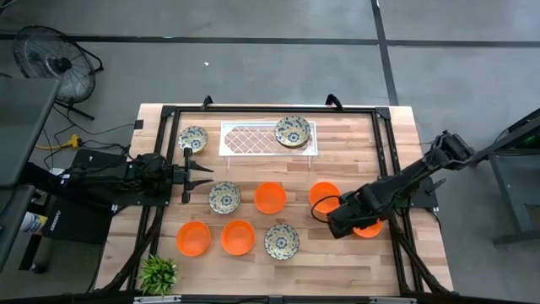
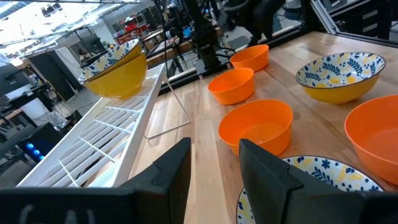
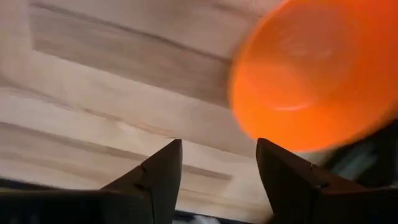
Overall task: Pick & Place Mini bowls
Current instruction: Put the orange bowl on the shelf
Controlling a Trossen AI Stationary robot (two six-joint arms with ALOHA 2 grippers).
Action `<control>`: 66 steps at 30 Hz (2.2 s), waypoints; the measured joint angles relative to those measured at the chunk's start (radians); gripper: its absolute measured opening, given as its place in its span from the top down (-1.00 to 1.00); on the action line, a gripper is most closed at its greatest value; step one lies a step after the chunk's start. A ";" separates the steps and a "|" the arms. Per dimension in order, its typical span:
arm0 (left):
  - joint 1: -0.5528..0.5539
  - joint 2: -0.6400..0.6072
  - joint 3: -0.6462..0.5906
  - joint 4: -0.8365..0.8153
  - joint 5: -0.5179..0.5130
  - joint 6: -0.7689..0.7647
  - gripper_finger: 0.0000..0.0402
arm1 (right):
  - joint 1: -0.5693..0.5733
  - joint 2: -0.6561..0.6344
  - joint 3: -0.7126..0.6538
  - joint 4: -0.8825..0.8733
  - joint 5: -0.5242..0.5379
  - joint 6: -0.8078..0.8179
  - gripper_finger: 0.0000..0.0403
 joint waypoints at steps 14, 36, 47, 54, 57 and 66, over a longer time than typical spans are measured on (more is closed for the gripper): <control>0.000 0.000 0.000 0.000 0.000 0.000 0.35 | -0.028 -0.025 -0.193 0.194 0.043 0.036 0.24; 0.000 0.000 0.000 0.000 0.000 0.000 0.35 | -0.055 -0.025 -0.249 0.224 0.043 -0.002 0.75; 0.000 0.000 0.000 0.000 0.000 0.000 0.35 | -0.054 -0.026 -0.233 0.204 0.019 -0.029 0.99; 0.000 0.000 0.000 0.000 0.000 0.000 0.35 | -0.054 -0.025 -0.083 0.040 0.005 -0.092 1.00; 0.000 0.000 0.000 0.000 0.000 0.000 0.35 | -0.054 -0.025 0.019 -0.078 0.013 -0.110 1.00; 0.000 0.000 0.000 0.000 0.000 0.000 0.35 | -0.061 -0.025 0.316 -0.378 0.115 -0.169 1.00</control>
